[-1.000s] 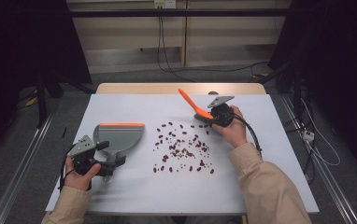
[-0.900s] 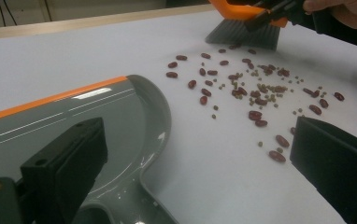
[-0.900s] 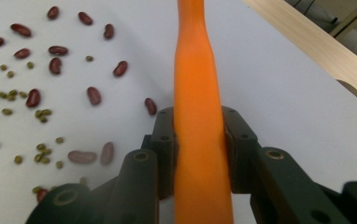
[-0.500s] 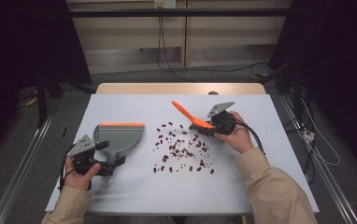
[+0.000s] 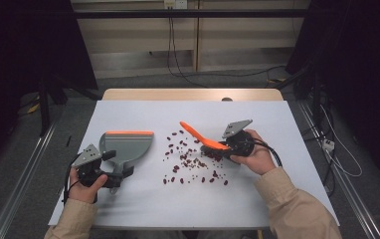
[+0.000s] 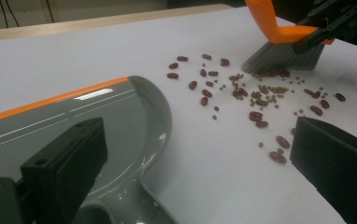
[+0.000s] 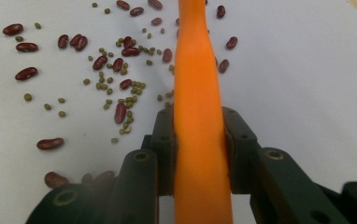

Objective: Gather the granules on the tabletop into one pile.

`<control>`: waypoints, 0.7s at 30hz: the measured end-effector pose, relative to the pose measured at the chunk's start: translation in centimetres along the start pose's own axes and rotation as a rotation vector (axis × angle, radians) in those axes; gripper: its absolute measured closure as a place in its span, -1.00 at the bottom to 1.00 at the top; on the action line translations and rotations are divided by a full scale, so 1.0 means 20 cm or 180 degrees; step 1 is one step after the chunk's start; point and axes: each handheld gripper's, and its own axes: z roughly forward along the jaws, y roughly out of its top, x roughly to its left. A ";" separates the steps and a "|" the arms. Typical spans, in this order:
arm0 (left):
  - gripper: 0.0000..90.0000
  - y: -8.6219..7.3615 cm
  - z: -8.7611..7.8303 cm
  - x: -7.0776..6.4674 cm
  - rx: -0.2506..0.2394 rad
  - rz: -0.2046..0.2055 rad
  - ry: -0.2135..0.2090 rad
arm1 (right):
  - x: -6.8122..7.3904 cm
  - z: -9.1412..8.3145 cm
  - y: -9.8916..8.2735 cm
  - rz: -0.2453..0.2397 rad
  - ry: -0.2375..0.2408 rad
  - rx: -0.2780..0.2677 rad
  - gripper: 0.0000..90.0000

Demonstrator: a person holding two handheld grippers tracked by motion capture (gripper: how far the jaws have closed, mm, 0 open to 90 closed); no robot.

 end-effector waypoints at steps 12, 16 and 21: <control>-0.91 0.00 0.01 0.00 -0.0008 -0.0004 -0.0035 | -0.15 -0.03 0.06 0.0328 -0.0238 -0.0379 0.58; -0.91 0.00 0.01 0.00 0.0000 -0.0002 -0.0048 | -0.21 0.04 0.10 0.0374 -0.0363 -0.0375 0.58; -0.91 0.00 0.01 0.00 -0.0001 -0.0008 -0.0066 | -0.26 0.14 0.15 0.0387 -0.0447 -0.0433 0.58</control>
